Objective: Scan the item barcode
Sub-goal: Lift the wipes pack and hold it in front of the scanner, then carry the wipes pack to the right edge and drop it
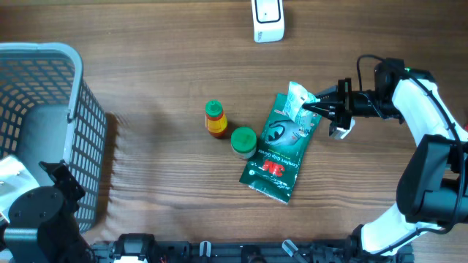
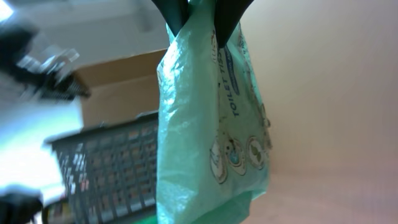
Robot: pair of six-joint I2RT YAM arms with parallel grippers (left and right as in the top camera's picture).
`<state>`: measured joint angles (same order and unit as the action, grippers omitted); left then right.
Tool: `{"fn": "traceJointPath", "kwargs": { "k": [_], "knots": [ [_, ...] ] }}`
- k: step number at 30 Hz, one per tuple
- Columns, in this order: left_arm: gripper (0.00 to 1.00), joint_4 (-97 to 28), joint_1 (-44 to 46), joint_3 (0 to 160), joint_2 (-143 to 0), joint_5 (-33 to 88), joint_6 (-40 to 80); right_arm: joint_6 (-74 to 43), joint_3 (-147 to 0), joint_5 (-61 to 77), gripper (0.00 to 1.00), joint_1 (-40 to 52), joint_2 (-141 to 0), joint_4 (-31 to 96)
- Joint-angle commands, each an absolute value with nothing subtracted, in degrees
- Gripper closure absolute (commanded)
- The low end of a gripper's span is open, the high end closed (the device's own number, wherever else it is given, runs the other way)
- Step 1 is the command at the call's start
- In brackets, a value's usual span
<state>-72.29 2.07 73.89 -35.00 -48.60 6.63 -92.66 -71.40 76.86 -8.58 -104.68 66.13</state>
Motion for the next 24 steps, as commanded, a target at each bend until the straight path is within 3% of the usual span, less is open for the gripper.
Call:
{"fn": "traceJointPath", "kwargs": {
  "k": [1, 4, 7, 15, 20, 24],
  "knots": [
    [0.0, -72.1, 1.6, 74.2, -35.0, -49.3, 6.2, -65.9, -73.0, 74.3, 0.95, -8.6, -105.1, 59.3],
    [0.0, -72.1, 1.6, 74.2, -35.0, -49.3, 6.2, -50.0, -73.0, 67.5, 0.96, -7.3, -105.1, 37.6],
    [0.0, -72.1, 1.6, 74.2, -35.0, -49.3, 6.2, -48.1, -72.9, 62.3, 0.95, -4.0, -105.1, 26.2],
    [0.0, -72.1, 1.6, 74.2, -35.0, -49.3, 6.2, -65.6, -72.9, 34.9, 0.95, 8.3, -106.9, 4.9],
    [0.0, -72.1, 1.6, 74.2, -35.0, -49.3, 6.2, -75.5, -75.5, 33.2, 0.95, 8.3, -115.9, -10.0],
    [0.0, -72.1, 1.6, 74.2, -35.0, -49.3, 6.2, -79.5, -91.0, 33.7, 0.95, 8.5, -131.0, -13.8]
  ]
}}
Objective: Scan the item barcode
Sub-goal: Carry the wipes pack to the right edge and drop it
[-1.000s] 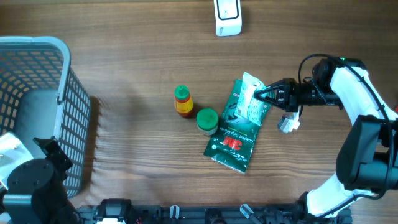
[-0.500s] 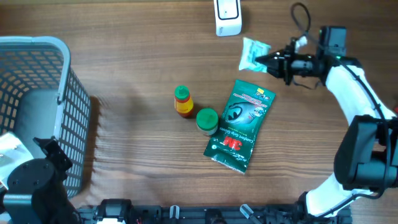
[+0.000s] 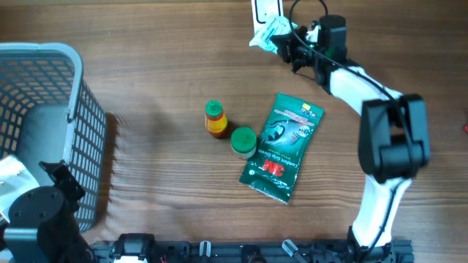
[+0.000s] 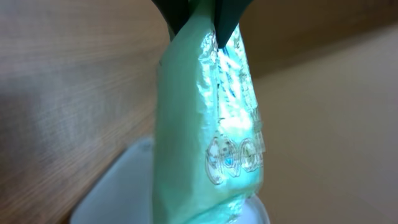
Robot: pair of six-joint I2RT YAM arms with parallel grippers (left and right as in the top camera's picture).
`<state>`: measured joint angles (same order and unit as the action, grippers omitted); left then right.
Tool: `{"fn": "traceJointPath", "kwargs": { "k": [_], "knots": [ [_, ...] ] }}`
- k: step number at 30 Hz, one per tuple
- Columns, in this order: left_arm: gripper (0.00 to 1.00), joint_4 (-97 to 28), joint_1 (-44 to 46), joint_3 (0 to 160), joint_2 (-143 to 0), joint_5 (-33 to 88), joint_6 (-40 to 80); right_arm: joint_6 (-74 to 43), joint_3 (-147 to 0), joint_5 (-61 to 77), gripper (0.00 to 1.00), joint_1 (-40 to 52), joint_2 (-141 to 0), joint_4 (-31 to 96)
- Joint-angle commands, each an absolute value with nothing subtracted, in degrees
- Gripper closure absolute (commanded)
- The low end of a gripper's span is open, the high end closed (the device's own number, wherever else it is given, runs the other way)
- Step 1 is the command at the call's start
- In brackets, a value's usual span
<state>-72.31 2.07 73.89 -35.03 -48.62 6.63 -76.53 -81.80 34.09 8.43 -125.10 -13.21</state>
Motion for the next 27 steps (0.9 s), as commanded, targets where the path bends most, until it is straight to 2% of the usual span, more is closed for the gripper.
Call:
{"fn": "traceJointPath", "kwargs": {
  "k": [1, 4, 10, 15, 21, 27],
  "knots": [
    [0.0, -72.1, 1.6, 74.2, -35.0, -49.3, 6.2, -79.5, -95.4, 34.1, 0.95, 8.7, -133.4, -13.2],
    [0.0, -72.1, 1.6, 74.2, -35.0, -49.3, 6.2, -81.1, -101.6, 29.5, 0.95, 9.4, -135.9, -7.8],
    [0.0, -72.1, 1.6, 74.2, -35.0, -49.3, 6.2, -80.6, -101.7, 29.0, 0.95, 10.6, -136.2, -3.2],
    [0.0, -72.1, 1.6, 74.2, -35.0, -49.3, 6.2, -73.8, -101.7, 30.5, 0.95, 10.5, -135.0, 3.2],
    [0.0, -72.1, 1.6, 74.2, -35.0, -49.3, 6.2, -61.7, -101.7, 21.9, 0.95, 1.0, -120.6, 27.8],
    [0.0, -72.1, 1.6, 74.2, -35.0, -49.3, 6.2, -60.1, -101.7, 4.0, 0.95, -16.3, -110.2, 53.0]
  ]
}}
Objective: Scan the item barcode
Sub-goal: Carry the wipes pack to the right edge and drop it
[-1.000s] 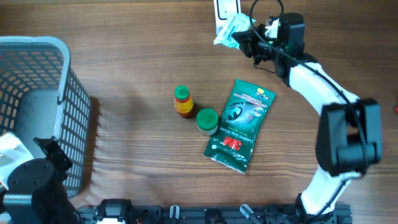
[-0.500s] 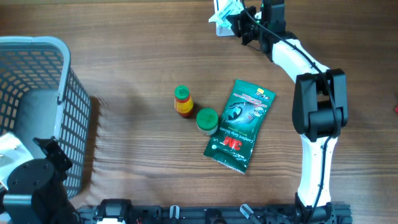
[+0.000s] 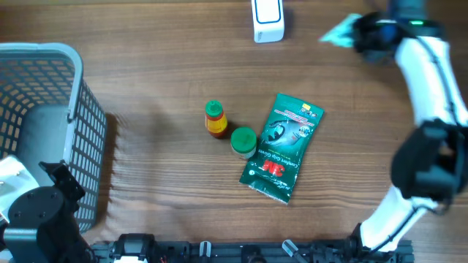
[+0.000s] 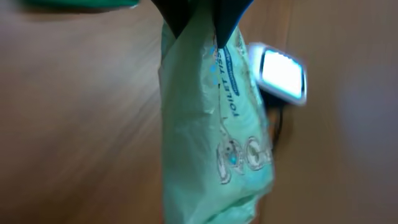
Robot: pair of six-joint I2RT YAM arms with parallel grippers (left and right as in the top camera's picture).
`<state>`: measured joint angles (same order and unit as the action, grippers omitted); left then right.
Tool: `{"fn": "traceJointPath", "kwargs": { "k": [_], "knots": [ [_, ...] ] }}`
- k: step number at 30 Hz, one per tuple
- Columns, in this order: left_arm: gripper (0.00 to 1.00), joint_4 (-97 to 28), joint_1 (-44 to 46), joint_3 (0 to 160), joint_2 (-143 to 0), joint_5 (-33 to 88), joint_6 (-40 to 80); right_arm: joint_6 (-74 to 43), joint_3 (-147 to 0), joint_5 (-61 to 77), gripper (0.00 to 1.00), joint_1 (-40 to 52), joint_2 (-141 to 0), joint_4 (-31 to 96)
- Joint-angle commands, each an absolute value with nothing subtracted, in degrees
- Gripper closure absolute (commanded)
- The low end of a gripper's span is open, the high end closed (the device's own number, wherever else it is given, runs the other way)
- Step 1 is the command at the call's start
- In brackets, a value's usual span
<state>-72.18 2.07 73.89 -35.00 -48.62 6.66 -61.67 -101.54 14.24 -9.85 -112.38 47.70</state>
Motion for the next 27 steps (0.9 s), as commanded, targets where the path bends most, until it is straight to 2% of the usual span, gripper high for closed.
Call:
{"fn": "traceJointPath", "kwargs": {
  "k": [1, 5, 8, 10, 12, 13, 16, 17, 22, 24, 27],
  "knots": [
    [0.0, -72.1, 1.6, 74.2, -35.0, -49.3, 6.2, -60.1, -101.7, 2.0, 0.95, -19.9, -110.3, 55.3],
    [0.0, -72.1, 1.6, 74.2, -35.0, -49.3, 6.2, -60.0, -101.5, -9.7, 0.96, -34.3, -112.4, 56.0],
    [0.0, -72.1, 1.6, 74.2, -35.0, -49.3, 6.2, -52.4, -101.5, -6.5, 0.95, -42.4, -117.2, 50.1],
    [0.0, -72.1, 1.6, 74.2, -35.0, -49.3, 6.2, -52.3, -101.5, -5.5, 0.95, -44.4, -120.6, 49.5],
    [0.0, -72.1, 1.6, 74.2, -35.0, -49.3, 6.2, -50.3, -101.5, -5.5, 0.96, -44.8, -122.0, 49.5],
    [0.0, -72.1, 1.6, 74.2, -35.0, -49.3, 6.3, -49.1, -101.5, -5.5, 0.91, -44.8, -122.0, 49.3],
    [0.0, -72.1, 1.6, 74.2, -35.0, -49.3, 6.2, -41.3, -104.0, 0.9, 0.56, -44.6, -120.5, 49.3],
    [0.0, -72.1, 1.6, 74.2, -35.0, -49.3, 6.2, -40.4, -104.7, 2.1, 0.53, -44.6, -119.9, 49.6],
    [0.0, -72.1, 1.6, 74.2, -35.0, -49.3, 6.2, -40.2, -107.0, 11.9, 0.51, -43.3, -110.3, 54.4],
    [0.0, -72.1, 1.6, 74.2, -35.0, -49.3, 6.2, -40.2, -107.0, 18.8, 0.51, -40.1, -105.2, 58.9],
    [0.0, -72.1, 1.6, 74.2, -35.0, -49.3, 6.2, -38.9, -107.0, 20.6, 0.54, -31.8, -101.0, 63.8]
  ]
}}
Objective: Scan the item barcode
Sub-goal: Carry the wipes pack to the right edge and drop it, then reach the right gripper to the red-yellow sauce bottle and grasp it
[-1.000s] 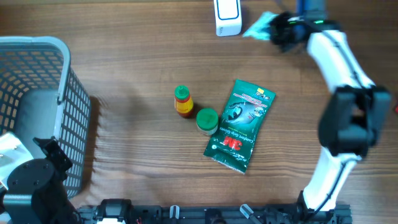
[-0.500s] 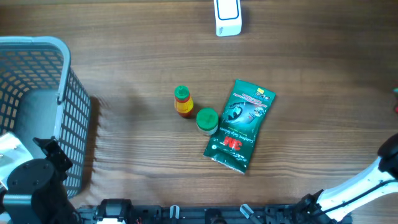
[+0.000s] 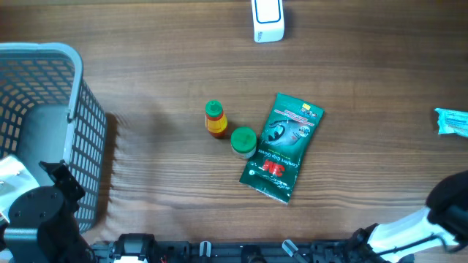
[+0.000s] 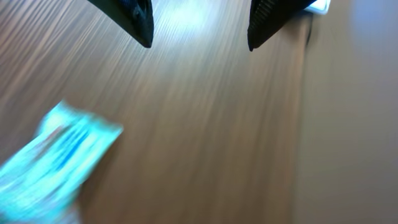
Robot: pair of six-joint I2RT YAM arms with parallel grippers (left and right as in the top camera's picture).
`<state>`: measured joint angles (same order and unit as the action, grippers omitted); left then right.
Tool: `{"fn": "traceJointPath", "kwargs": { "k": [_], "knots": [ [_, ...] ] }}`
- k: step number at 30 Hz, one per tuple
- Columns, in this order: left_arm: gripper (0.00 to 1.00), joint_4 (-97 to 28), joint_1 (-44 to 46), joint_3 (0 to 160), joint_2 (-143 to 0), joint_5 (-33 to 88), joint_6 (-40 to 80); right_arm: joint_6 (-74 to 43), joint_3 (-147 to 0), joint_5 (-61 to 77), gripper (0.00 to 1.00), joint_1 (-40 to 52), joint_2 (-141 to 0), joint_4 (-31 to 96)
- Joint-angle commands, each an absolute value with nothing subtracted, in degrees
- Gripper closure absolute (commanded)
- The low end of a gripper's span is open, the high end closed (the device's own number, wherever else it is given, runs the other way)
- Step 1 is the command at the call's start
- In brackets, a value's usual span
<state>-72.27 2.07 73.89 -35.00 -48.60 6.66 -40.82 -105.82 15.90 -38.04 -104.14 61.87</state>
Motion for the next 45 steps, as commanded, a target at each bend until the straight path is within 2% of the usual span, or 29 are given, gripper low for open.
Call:
{"fn": "traceJointPath", "kwargs": {
  "k": [1, 4, 5, 6, 8, 10, 12, 17, 18, 20, 21, 23, 25, 27, 28, 30, 32, 35, 38, 39, 42, 45],
  "knots": [
    [0.0, -72.1, 1.6, 74.2, -35.0, -49.3, 6.2, -37.7, -107.0, 20.6, 0.57, -27.2, -100.0, 65.5],
    [0.0, -72.1, 1.6, 74.2, -35.0, -49.3, 6.2, -37.0, -106.7, 16.9, 0.55, -11.6, -99.6, 70.2],
    [0.0, -72.1, 1.6, 74.2, -35.0, -49.3, 6.2, -36.8, -106.3, 16.5, 0.49, -7.4, -99.6, 71.4],
    [0.0, -72.1, 1.6, 74.2, -35.0, -49.3, 6.2, -34.0, -106.3, 16.3, 0.4, -1.7, -99.7, 72.7],
    [0.0, -72.1, 1.6, 74.2, -35.0, -49.3, 6.2, -26.9, -106.3, 16.4, 0.01, 6.4, -99.7, 73.9],
    [0.0, -72.1, 1.6, 74.2, -35.0, -49.3, 6.2, -22.2, -106.3, 16.3, 0.01, 11.3, -99.7, 73.7],
    [0.0, -72.1, 1.6, 74.2, -35.0, -49.3, 6.2, -24.1, -106.3, 16.7, 0.0, 14.9, -99.7, 71.1],
    [0.0, -72.1, 1.6, 74.2, -35.0, -49.3, 6.2, -18.2, -106.3, 17.8, 0.0, 26.4, -100.7, 63.3],
    [0.0, -72.1, 1.6, 74.2, -35.0, -49.3, 6.3, -19.5, -106.3, 17.8, 0.0, 28.4, -101.0, 61.9],
    [0.0, -72.1, 1.6, 74.2, -35.0, -49.3, 6.2, -35.3, -106.3, 17.7, 0.0, 31.1, -101.9, 59.1],
    [0.0, -72.1, 1.6, 74.2, -35.0, -49.3, 6.2, -39.5, -106.2, 17.9, 0.0, 32.3, -102.6, 57.6],
    [0.0, -72.1, 1.6, 74.2, -35.0, -49.3, 6.2, -39.3, -106.1, 18.1, 0.0, 34.3, -103.8, 54.2],
    [0.0, -72.1, 1.6, 74.2, -35.0, -49.3, 6.2, -46.5, -106.1, 18.0, 0.0, 35.5, -106.1, 53.6],
    [0.0, -72.1, 1.6, 74.2, -35.0, -49.3, 6.2, -49.2, -106.1, 16.9, 0.01, 36.4, -109.8, 54.4],
    [0.0, -72.1, 1.6, 74.2, -35.0, -49.3, 6.2, -48.1, -106.1, 11.7, 0.01, 37.6, -112.8, 54.3],
    [0.0, -72.1, 1.6, 74.2, -35.0, -49.3, 6.2, -44.8, -106.1, 6.8, 0.07, 39.9, -116.8, 53.5],
    [0.0, -72.1, 1.6, 74.2, -35.0, -49.3, 6.2, -45.0, -106.1, 4.8, 0.1, 41.6, -117.3, 53.1],
    [0.0, -72.1, 1.6, 74.2, -35.0, -49.3, 6.2, -47.0, -106.1, -6.0, 0.14, 45.2, -117.8, 55.3],
    [0.0, -72.1, 1.6, 74.2, -35.0, -49.3, 6.2, -48.1, -106.1, -8.2, 0.27, 46.4, -119.4, 56.5],
    [0.0, -72.1, 1.6, 74.2, -35.0, -49.3, 6.2, -48.2, -106.1, -9.3, 0.36, 46.4, -120.1, 56.6],
    [0.0, -72.1, 1.6, 74.2, -35.0, -49.3, 6.2, -48.1, -106.1, -11.2, 0.44, 46.4, -120.6, 56.6],
    [0.0, -72.1, 1.6, 74.2, -35.0, -49.3, 6.2, -48.2, -106.1, -11.4, 0.62, 46.4, -120.6, 56.8]
  ]
}}
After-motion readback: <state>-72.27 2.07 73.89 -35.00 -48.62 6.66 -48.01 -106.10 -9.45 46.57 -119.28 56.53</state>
